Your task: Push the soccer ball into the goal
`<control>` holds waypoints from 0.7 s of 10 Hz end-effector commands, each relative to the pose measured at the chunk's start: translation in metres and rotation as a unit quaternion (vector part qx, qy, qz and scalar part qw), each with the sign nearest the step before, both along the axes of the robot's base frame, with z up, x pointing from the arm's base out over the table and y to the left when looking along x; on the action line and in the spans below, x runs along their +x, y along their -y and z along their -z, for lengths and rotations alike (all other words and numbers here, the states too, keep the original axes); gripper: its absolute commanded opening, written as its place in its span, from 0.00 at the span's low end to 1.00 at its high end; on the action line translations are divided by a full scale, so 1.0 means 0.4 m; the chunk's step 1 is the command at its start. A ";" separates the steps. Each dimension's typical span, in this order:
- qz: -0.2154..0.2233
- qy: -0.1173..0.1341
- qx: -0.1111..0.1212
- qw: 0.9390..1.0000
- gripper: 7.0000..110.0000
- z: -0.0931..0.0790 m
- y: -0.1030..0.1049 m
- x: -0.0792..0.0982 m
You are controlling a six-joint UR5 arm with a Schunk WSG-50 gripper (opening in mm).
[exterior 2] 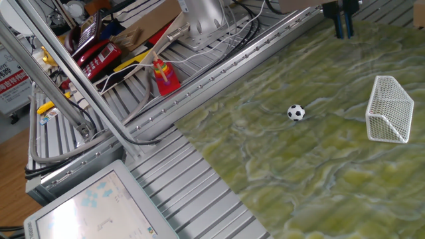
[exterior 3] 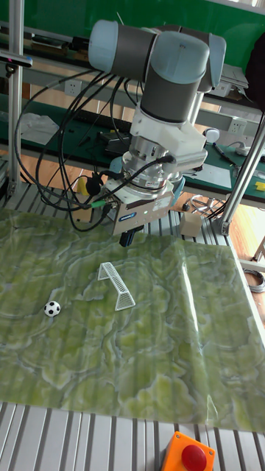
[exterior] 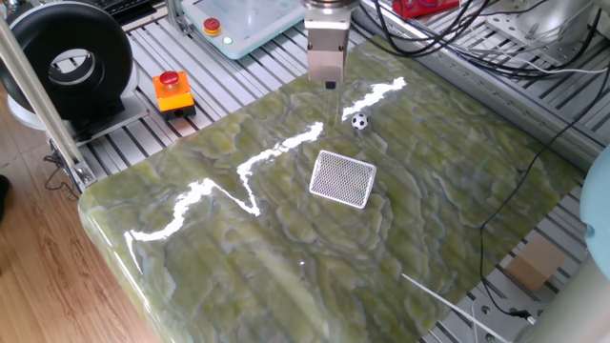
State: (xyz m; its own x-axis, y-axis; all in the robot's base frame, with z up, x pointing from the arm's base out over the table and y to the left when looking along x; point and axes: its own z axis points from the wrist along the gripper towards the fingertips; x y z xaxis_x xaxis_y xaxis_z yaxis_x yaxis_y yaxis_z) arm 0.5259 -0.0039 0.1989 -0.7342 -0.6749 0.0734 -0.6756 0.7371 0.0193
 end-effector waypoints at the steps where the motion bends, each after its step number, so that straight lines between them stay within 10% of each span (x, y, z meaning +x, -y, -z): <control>1: 0.036 -0.004 0.013 0.999 0.00 -0.003 -0.019 -0.006; 3: 0.095 -0.004 0.018 0.995 0.00 -0.003 -0.030 -0.007; 7: 0.063 -0.009 0.009 0.998 0.00 0.005 -0.032 -0.017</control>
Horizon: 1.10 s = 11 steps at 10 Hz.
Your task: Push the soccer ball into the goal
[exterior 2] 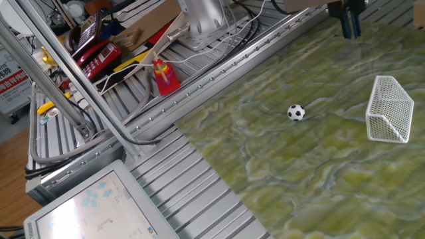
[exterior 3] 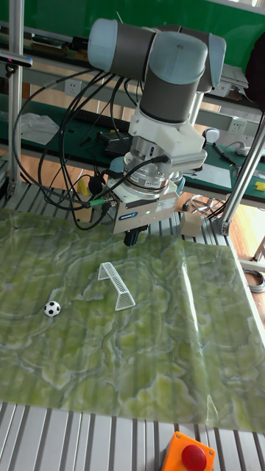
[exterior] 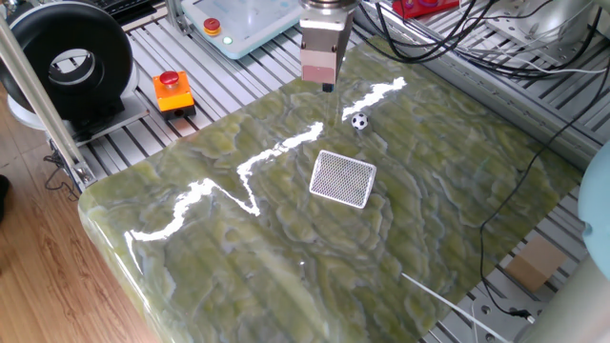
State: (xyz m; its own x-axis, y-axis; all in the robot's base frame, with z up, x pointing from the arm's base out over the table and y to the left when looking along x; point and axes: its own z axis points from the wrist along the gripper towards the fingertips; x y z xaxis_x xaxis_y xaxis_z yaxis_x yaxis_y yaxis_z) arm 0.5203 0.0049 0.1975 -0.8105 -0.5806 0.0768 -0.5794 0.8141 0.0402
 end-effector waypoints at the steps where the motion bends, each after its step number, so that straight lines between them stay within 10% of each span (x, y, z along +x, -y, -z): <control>1: 0.006 -0.001 0.003 1.000 0.00 0.001 -0.012 -0.003; 7: 0.002 0.005 0.000 1.000 0.00 0.001 -0.007 0.005; 11: -0.015 0.000 0.038 0.999 0.00 -0.001 -0.052 -0.002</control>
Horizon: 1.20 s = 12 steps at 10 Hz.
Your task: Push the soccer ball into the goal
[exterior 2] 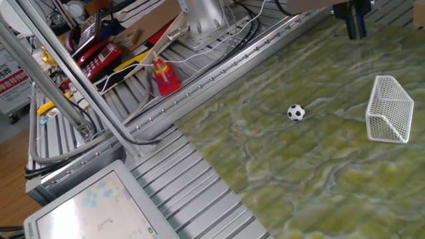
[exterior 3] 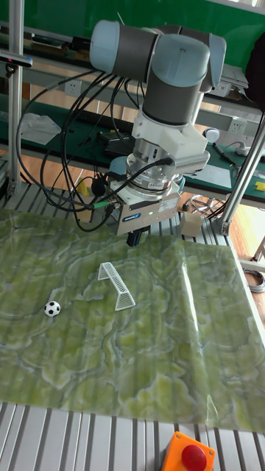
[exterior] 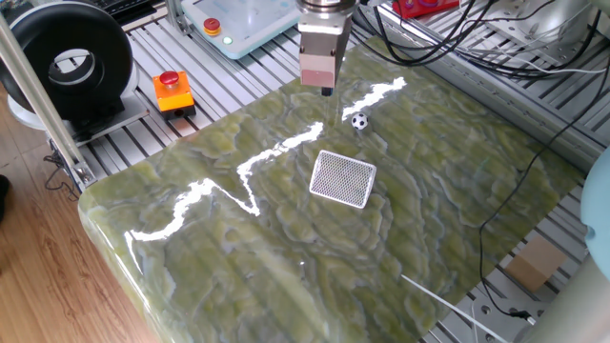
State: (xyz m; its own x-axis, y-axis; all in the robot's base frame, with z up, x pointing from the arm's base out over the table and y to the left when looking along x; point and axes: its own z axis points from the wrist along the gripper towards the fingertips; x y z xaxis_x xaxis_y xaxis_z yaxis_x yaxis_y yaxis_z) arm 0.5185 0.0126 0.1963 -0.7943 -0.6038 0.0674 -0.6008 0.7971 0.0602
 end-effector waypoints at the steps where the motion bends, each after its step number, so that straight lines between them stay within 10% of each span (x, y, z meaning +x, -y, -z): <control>1: 0.007 0.006 0.036 0.999 0.00 -0.004 -0.045 0.008; 4: 0.028 0.004 -0.006 1.000 0.00 -0.002 0.005 0.005; 12: 0.026 -0.002 0.007 1.000 0.00 -0.006 -0.004 0.007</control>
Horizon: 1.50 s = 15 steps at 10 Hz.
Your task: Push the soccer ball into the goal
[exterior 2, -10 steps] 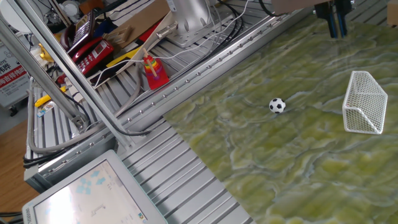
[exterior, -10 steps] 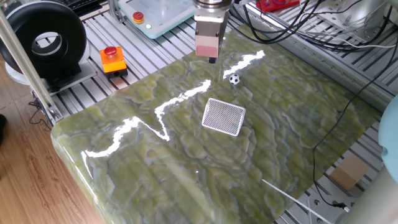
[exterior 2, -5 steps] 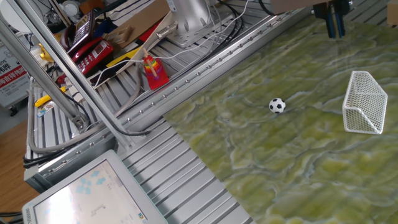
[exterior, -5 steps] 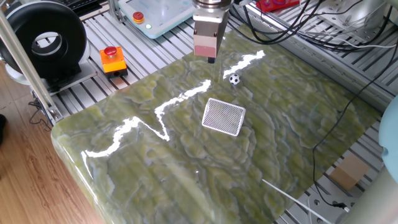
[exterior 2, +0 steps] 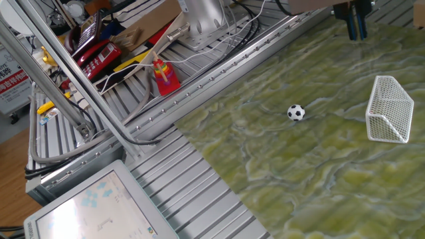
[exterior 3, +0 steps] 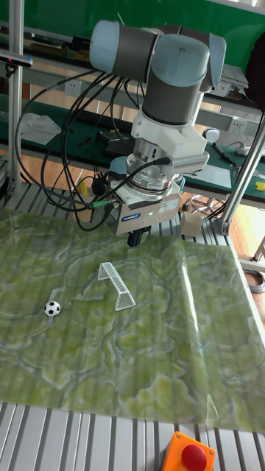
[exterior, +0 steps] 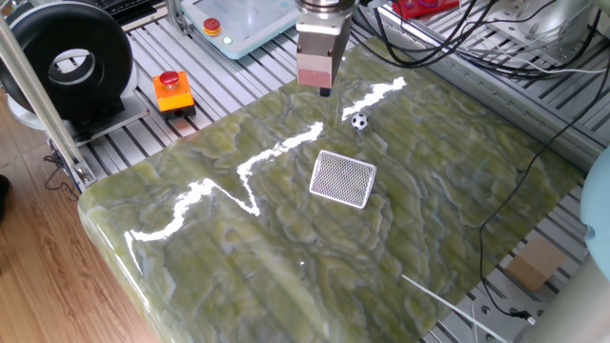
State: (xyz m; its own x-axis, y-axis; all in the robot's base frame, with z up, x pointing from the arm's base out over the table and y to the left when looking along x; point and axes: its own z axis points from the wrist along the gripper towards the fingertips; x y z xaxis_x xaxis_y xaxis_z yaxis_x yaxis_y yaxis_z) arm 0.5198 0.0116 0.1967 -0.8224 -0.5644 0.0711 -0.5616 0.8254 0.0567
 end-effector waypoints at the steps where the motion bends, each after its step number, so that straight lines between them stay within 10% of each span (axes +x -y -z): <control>1: 0.002 -0.002 0.012 1.000 0.00 -0.015 0.013 0.035; 8: 0.021 0.008 0.033 0.999 0.00 -0.099 0.276 0.200; 15: 0.024 0.034 0.020 0.999 0.00 -0.052 0.524 0.146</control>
